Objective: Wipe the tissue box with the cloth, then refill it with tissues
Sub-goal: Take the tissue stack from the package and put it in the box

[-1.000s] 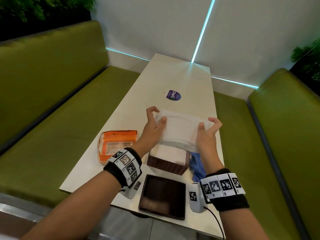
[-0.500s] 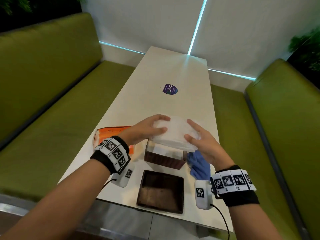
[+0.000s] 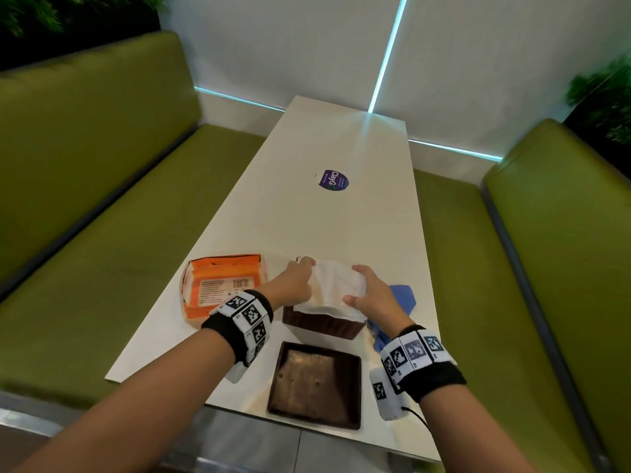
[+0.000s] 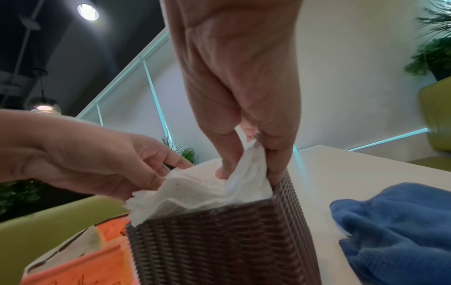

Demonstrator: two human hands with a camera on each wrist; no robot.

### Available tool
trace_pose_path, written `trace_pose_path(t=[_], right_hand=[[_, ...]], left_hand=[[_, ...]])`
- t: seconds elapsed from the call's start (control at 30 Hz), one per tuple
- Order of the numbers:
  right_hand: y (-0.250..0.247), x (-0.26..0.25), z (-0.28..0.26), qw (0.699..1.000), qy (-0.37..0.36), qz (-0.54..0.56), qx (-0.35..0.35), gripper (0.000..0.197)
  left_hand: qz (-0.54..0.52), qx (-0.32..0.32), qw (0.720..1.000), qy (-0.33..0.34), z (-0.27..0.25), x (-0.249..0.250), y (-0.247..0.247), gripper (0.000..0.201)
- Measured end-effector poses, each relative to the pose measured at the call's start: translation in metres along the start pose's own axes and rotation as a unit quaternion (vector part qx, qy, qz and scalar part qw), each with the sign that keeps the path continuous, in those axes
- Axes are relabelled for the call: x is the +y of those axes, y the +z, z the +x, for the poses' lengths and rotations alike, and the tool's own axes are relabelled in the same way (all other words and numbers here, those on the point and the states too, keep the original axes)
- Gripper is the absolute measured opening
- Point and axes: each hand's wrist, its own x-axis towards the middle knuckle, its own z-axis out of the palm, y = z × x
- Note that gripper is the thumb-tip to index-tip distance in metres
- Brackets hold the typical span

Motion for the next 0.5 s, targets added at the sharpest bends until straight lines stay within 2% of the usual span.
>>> trace_pose_path(t=[0.17,0.33,0.43,0.5], right_hand=[[0.008,-0.007,0.005,0.998,0.016,-0.062,-0.008,0.065],[0.019,-0.01,0.01,0.992,0.029,-0.121,-0.005,0.065],[0.026,-0.011,0.014,0.985,0.026,-0.169,-0.006,0.058],[0.031,-0.012,0.014,0.978,0.02,-0.206,-0.002,0.047]], left_hand=[[0.044,-0.004,0.999,-0.014,0.005,0.009,0.012,0.058],[0.059,0.031,0.997,-0.034,0.006,0.012,0.018,0.057],[0.094,0.027,0.994,-0.047,0.007,0.014,0.024,0.062],[0.121,0.036,0.991,-0.046,0.006,0.013,0.028,0.062]])
